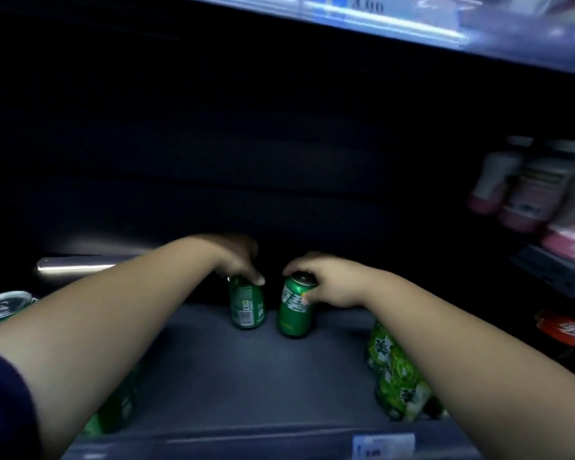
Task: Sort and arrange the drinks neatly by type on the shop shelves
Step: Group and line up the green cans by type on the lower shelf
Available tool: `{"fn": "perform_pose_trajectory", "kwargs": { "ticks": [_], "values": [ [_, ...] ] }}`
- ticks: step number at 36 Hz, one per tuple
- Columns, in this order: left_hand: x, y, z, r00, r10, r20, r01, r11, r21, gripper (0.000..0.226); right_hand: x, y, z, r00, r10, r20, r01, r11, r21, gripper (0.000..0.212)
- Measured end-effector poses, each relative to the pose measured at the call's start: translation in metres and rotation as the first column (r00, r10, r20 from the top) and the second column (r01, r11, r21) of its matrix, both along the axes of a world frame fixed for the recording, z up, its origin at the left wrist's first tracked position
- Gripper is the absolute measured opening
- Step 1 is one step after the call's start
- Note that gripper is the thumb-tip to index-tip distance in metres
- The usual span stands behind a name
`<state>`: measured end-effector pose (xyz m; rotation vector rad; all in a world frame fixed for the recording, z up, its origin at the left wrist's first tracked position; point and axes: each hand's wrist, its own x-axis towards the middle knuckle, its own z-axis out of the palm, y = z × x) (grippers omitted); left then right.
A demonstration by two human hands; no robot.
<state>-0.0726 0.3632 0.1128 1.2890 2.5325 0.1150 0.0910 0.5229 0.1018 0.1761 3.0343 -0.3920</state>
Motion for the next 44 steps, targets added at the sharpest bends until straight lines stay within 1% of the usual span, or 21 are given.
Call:
{"fn": "perform_pose_trajectory", "kwargs": {
  "ticks": [2, 4, 7, 10, 13, 14, 18, 19, 21, 23, 25, 31, 34, 37, 40, 44],
  "values": [
    [0.010, -0.009, 0.005, 1.000, -0.021, -0.014, 0.021, 0.999, -0.041, 0.054, 0.007, -0.012, 0.002, 0.999, 0.032, -0.023, -0.032, 0.999, -0.001, 0.067],
    [0.021, -0.019, 0.008, 0.996, -0.058, -0.062, 0.054, 0.996, -0.069, 0.057, 0.014, -0.022, 0.004, 0.997, 0.057, -0.048, -0.057, 0.998, -0.008, 0.070],
    [0.034, -0.035, 0.009, 0.990, -0.103, -0.102, 0.095, 0.993, -0.072, 0.061, 0.023, -0.035, 0.001, 0.995, 0.076, -0.068, -0.079, 0.996, -0.035, 0.072],
    [0.045, -0.051, 0.007, 0.985, -0.128, -0.117, 0.119, 0.989, -0.083, 0.056, 0.032, -0.044, -0.008, 0.990, 0.096, -0.102, -0.105, 0.991, -0.088, 0.071],
    [0.053, -0.065, 0.003, 0.984, -0.132, -0.122, 0.129, 0.991, -0.031, 0.042, 0.041, -0.053, -0.019, 0.985, 0.106, -0.137, -0.125, 0.982, -0.143, 0.068],
    [0.055, -0.068, 0.002, 0.986, -0.128, -0.107, 0.128, 0.992, -0.009, 0.040, 0.045, -0.057, -0.022, 0.983, 0.103, -0.151, -0.127, 0.979, -0.159, 0.067],
    [0.065, -0.070, -0.002, 0.997, -0.082, -0.013, 0.083, 0.989, 0.119, 0.037, 0.060, -0.071, -0.029, 0.979, 0.057, -0.197, -0.094, 0.978, -0.185, 0.065],
    [0.065, -0.068, -0.004, 0.998, -0.058, -0.012, 0.059, 0.985, 0.161, 0.036, 0.063, -0.074, -0.028, 0.978, 0.039, -0.205, -0.078, 0.979, -0.188, 0.064],
    [0.063, -0.066, -0.008, 0.999, -0.011, -0.044, 0.020, 0.978, 0.208, 0.045, 0.066, -0.078, -0.026, 0.977, 0.015, -0.214, -0.055, 0.981, -0.183, 0.064],
    [0.056, -0.067, -0.013, 0.997, 0.007, -0.078, 0.008, 0.981, 0.194, 0.051, 0.069, -0.084, -0.023, 0.979, -0.002, -0.202, -0.034, 0.984, -0.176, 0.064],
    [0.049, -0.070, -0.013, 0.997, -0.008, -0.072, 0.020, 0.985, 0.170, 0.050, 0.070, -0.090, -0.021, 0.983, -0.010, -0.186, -0.019, 0.988, -0.154, 0.064],
    [0.029, -0.097, 0.003, 0.991, -0.118, 0.056, 0.112, 0.989, 0.098, 0.050, 0.058, -0.120, -0.016, 0.986, -0.037, -0.160, 0.017, 0.992, -0.121, 0.065],
    [0.019, -0.113, 0.003, 0.983, -0.167, 0.075, 0.161, 0.983, 0.084, 0.049, 0.047, -0.140, -0.019, 0.990, -0.014, -0.141, -0.001, 0.994, -0.106, 0.067],
    [0.013, -0.127, 0.001, 0.975, -0.174, 0.138, 0.166, 0.984, 0.064, 0.045, 0.036, -0.161, -0.024, 0.988, 0.013, -0.156, -0.032, 0.992, -0.120, 0.069],
    [0.008, -0.136, 0.001, 0.972, -0.225, 0.074, 0.221, 0.974, 0.057, 0.046, 0.029, -0.179, -0.028, 0.986, 0.032, -0.164, -0.054, 0.990, -0.134, 0.069],
    [0.002, -0.146, 0.000, 0.973, -0.226, 0.055, 0.220, 0.970, 0.100, 0.051, 0.028, -0.191, -0.033, 0.980, 0.011, -0.198, -0.049, 0.981, -0.187, 0.069]
  ]
}}
